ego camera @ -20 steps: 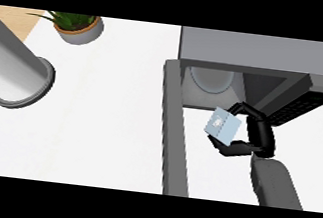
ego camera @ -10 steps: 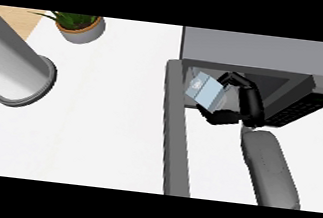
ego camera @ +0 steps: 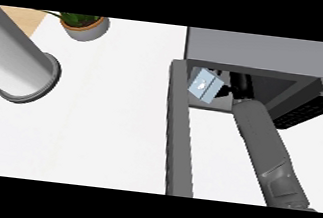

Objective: Pick up the milk, place it into the microwave and close the microwave

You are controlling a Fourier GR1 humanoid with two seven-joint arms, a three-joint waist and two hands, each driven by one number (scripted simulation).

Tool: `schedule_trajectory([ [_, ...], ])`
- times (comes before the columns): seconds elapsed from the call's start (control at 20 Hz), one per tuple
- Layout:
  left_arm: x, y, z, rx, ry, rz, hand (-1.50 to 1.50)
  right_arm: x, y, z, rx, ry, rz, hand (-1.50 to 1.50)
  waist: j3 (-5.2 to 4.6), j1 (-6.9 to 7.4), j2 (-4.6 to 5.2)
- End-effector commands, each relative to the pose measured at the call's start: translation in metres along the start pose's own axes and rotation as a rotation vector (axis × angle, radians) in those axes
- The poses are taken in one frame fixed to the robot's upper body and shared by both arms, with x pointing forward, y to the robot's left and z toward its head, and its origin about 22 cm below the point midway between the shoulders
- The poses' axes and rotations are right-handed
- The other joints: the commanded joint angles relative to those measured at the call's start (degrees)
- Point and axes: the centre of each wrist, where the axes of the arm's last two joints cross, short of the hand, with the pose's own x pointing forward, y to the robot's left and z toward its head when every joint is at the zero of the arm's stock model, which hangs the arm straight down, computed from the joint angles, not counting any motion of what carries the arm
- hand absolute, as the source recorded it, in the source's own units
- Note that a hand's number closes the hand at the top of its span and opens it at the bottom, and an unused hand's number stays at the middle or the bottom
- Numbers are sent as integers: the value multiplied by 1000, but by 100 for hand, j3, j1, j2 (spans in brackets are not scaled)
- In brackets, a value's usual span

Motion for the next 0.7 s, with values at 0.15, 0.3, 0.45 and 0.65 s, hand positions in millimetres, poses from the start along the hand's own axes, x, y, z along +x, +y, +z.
schedule_trajectory([
  [0.15, -17, 7, -12, -29, -8, 20, -150, 4, 1, -25, -75, 36, 111, 150, -15, 164, 73],
  [0.3, -5, 5, -21, -28, -9, 17, -150, 13, -10, -41, -94, 29, 121, 150, -8, 223, 99],
  [0.45, -11, 7, -17, -34, -16, 24, -150, -8, -33, -29, -184, 37, 218, 150, -7, 277, 132],
  [0.65, -10, -3, -22, -62, -21, 16, -150, 9, -45, -50, -242, -42, 345, 150, -3, 415, 216],
])
